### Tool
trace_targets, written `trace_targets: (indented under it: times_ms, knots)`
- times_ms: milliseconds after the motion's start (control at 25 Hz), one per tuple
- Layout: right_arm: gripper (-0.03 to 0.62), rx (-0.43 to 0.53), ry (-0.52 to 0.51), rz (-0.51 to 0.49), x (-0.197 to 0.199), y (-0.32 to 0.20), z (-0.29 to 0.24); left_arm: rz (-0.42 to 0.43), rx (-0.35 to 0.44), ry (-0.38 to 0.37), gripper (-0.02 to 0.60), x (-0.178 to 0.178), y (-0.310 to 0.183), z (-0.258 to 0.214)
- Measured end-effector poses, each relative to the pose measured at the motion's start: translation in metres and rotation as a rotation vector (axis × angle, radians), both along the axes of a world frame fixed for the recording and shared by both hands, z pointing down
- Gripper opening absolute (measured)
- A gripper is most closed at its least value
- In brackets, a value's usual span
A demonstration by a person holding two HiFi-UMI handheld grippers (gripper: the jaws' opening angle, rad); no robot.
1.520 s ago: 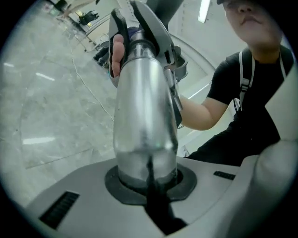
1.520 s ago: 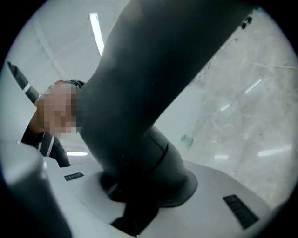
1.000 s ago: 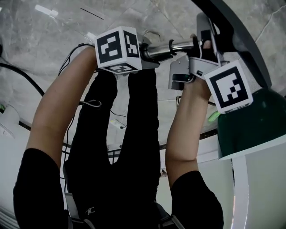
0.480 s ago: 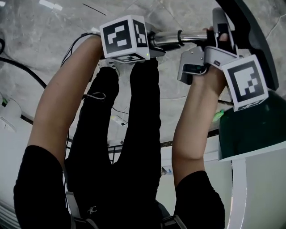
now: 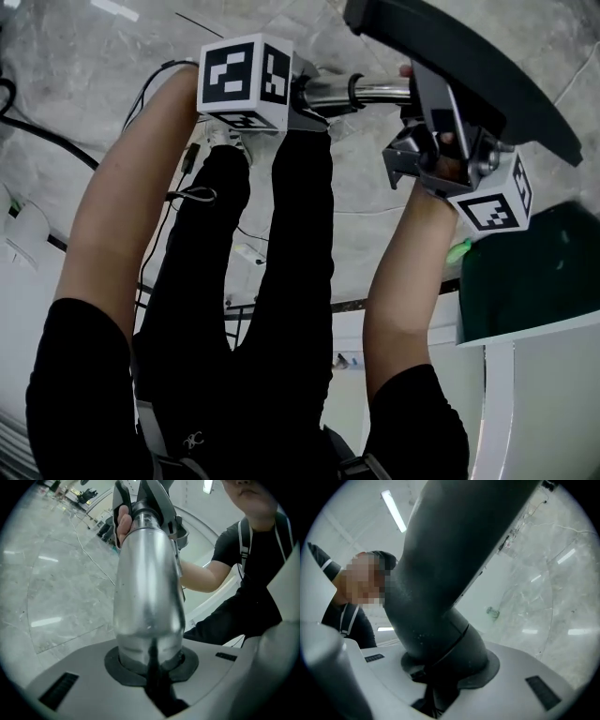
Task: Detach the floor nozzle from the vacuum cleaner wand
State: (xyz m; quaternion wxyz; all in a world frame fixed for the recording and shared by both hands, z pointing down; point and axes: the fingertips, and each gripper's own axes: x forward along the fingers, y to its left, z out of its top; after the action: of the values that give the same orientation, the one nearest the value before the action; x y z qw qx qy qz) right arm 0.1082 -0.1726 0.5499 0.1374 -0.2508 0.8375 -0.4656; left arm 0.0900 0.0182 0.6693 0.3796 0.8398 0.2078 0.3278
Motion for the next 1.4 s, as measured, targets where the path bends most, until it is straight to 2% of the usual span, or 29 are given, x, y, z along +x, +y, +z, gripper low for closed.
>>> trace_targets:
  times_ms: [80,120,200,280,320,360,400,480,560,640,760,840,960,1040,1200,1400]
  knots:
    - [0.101,-0.043,0.012,0.016,0.004,-0.002,0.011,-0.026,-0.022,-0.006,0.058,0.002,-0.001,0.003]
    - [0.101,-0.104,0.059,0.075,0.01,-0.007,0.023,-0.066,-0.012,-0.021,0.058,0.004,-0.006,0.008]
    - [0.101,-0.305,0.226,0.277,0.036,-0.016,0.055,-0.122,0.05,-0.085,0.058,0.007,-0.018,0.025]
    - [0.101,-0.564,0.38,0.534,0.075,-0.017,0.087,-0.076,0.173,-0.193,0.058,0.001,-0.022,0.052]
    - [0.101,-0.654,0.396,0.644,0.094,-0.018,0.096,-0.039,0.237,-0.229,0.058,-0.005,-0.018,0.066]
    - [0.101,-0.689,0.374,0.718,0.111,-0.021,0.098,-0.011,0.289,-0.24,0.058,-0.011,-0.012,0.076]
    - [0.101,-0.68,0.338,0.754,0.125,-0.024,0.096,0.008,0.329,-0.237,0.058,-0.015,-0.005,0.082]
    - [0.101,-0.606,0.306,0.739,0.137,-0.031,0.089,0.018,0.375,-0.24,0.058,-0.02,0.003,0.092]
    - [0.101,-0.537,0.324,0.668,0.13,-0.034,0.085,0.0,0.381,-0.284,0.058,-0.024,-0.006,0.108]
    - [0.101,-0.508,0.342,0.607,0.115,-0.028,0.086,-0.025,0.384,-0.338,0.058,-0.027,-0.021,0.127]
    - [0.101,-0.504,0.392,0.539,0.104,-0.012,0.097,-0.056,0.437,-0.381,0.058,-0.028,-0.037,0.151]
    - [0.101,-0.505,0.415,0.509,0.102,-0.006,0.108,-0.118,0.489,-0.415,0.062,-0.028,-0.053,0.167]
    - [0.101,-0.536,0.417,0.517,0.106,-0.001,0.126,-0.232,0.536,-0.462,0.083,-0.027,-0.076,0.187]
    - [0.101,-0.552,0.412,0.519,0.108,0.002,0.136,-0.279,0.558,-0.491,0.092,-0.029,-0.084,0.199]
    - [0.101,-0.568,0.424,0.51,0.11,0.006,0.154,-0.317,0.617,-0.559,0.094,-0.035,-0.092,0.23]
    - [0.101,-0.538,0.445,0.46,0.093,0.009,0.179,-0.388,0.772,-0.643,0.094,-0.055,-0.114,0.265]
